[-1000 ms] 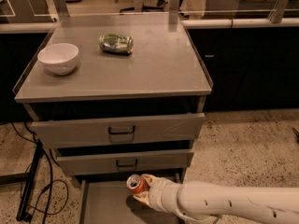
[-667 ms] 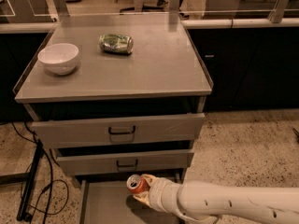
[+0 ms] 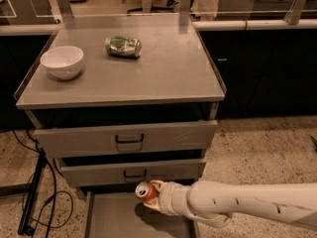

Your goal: Place coke can into bottom drawer

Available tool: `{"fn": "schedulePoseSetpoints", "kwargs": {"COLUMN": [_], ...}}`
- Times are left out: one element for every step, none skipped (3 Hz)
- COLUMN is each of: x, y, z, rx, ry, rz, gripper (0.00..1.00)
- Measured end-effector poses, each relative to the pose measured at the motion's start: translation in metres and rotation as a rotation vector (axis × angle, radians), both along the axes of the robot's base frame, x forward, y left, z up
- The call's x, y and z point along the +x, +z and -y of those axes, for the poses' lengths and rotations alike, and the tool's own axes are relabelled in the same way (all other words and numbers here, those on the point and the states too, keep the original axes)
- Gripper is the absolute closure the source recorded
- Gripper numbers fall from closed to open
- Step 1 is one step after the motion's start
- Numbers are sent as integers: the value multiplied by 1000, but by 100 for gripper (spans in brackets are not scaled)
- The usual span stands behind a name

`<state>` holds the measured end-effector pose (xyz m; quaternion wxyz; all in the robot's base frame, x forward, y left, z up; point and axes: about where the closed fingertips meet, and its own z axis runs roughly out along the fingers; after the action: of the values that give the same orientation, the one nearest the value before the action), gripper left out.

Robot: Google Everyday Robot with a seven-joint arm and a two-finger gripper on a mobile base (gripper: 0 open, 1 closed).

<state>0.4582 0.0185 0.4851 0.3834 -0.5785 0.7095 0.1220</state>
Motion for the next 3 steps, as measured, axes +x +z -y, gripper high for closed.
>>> {"fn": "schedulePoseSetpoints", "kwargs": {"x": [16,7,7], "y": [-17,-12,-12], "z": [19,9,9], "rx": [30,63,62], "ry": [59,106,106], "rz": [-28,-62,-62], "gripper": [100,100,100]}}
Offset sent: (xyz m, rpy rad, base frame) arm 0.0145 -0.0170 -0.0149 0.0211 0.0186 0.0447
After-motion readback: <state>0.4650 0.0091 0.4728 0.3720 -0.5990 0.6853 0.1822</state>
